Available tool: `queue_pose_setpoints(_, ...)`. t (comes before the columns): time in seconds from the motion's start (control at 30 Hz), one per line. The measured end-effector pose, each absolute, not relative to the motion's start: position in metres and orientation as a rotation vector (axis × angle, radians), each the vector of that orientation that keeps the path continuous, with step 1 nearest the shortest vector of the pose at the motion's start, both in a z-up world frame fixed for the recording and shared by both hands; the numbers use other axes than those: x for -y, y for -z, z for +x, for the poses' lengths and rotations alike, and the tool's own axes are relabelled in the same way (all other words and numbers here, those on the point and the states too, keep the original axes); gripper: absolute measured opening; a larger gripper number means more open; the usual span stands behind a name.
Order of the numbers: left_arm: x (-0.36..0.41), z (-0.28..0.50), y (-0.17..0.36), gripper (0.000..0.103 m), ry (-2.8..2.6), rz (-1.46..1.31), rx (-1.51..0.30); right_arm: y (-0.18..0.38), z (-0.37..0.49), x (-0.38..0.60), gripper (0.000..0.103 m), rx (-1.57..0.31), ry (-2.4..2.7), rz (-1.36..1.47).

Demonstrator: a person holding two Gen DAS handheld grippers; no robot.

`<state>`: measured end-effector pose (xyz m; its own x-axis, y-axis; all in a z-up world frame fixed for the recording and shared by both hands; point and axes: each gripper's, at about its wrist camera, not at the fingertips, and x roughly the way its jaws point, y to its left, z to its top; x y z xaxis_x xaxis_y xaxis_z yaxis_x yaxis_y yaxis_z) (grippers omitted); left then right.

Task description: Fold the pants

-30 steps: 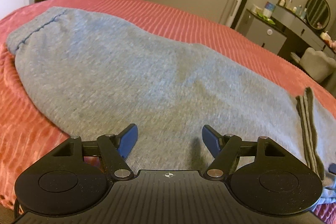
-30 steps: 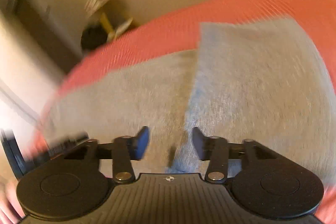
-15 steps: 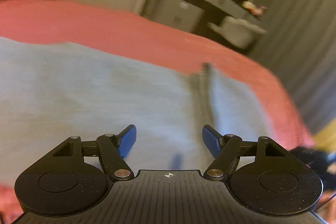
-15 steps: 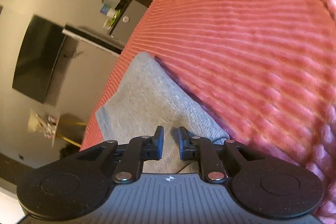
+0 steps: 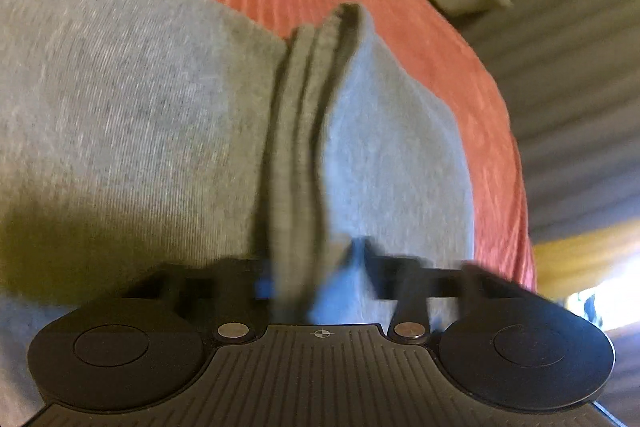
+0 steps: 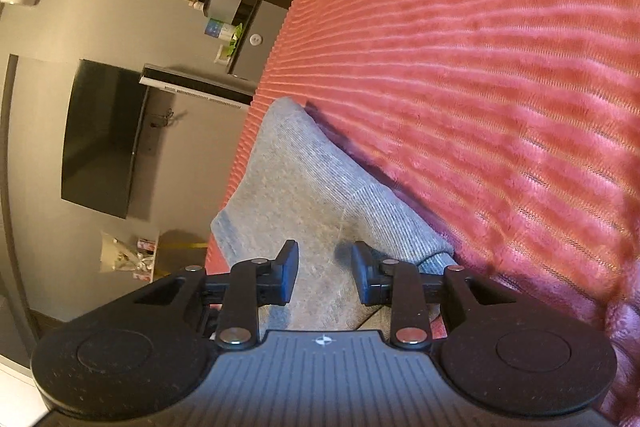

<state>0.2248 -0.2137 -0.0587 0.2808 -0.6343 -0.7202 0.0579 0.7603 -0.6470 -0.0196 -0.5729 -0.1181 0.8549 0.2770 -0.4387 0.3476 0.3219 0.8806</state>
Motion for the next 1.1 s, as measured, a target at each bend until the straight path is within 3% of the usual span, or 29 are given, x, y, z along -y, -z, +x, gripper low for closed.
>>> queue_pose_setpoints(0.23,0.196,0.195,0.015,0.015,0.551,-0.493,-1.063,0.094,-0.02,0.568,0.049,-0.587,-0.027,1.139)
queue_pose_setpoints(0.4,0.15,0.168,-0.003,0.016,0.428,-0.358,-1.018,0.079,-0.019,0.564,0.052,-0.601,-0.042,1.157)
queue_pose_setpoints(0.5,0.127,0.169,0.016,0.02,0.371,-0.303,-1.081,0.075,-0.007,0.552,0.052,-0.639,-0.051,1.105)
queue_pose_setpoints(0.63,0.114,0.171,0.01,0.034,0.381,-0.327,-1.045,0.067,0.011,0.526,0.051,-0.706,-0.056,0.965)
queue_pose_setpoints(0.73,0.113,0.189,0.002,0.045,0.356,-0.347,-1.0,0.06,0.018,0.519,0.036,-0.697,-0.061,0.909)
queue_pose_setpoints(0.83,0.12,0.22,0.006,0.057,0.353,-0.386,-1.011,0.062,0.027,0.509,0.031,-0.729,-0.046,0.843)
queue_pose_setpoints(0.9,0.124,0.239,0.016,0.052,0.324,-0.417,-1.042,0.07,0.036,0.505,0.031,-0.778,-0.05,0.846)
queue_pose_setpoints(0.93,0.125,0.243,0.019,0.042,0.321,-0.435,-1.046,0.074,0.037,0.508,0.031,-0.792,-0.054,0.85)
queue_pose_setpoints(0.97,0.128,0.247,0.019,0.019,0.332,-0.452,-1.033,0.075,0.039,0.507,0.03,-0.796,-0.052,0.849)
queue_pose_setpoints(1.1,0.133,0.226,-0.014,0.018,0.497,-0.366,-0.803,0.077,0.034,0.511,0.03,-0.775,-0.07,0.856)
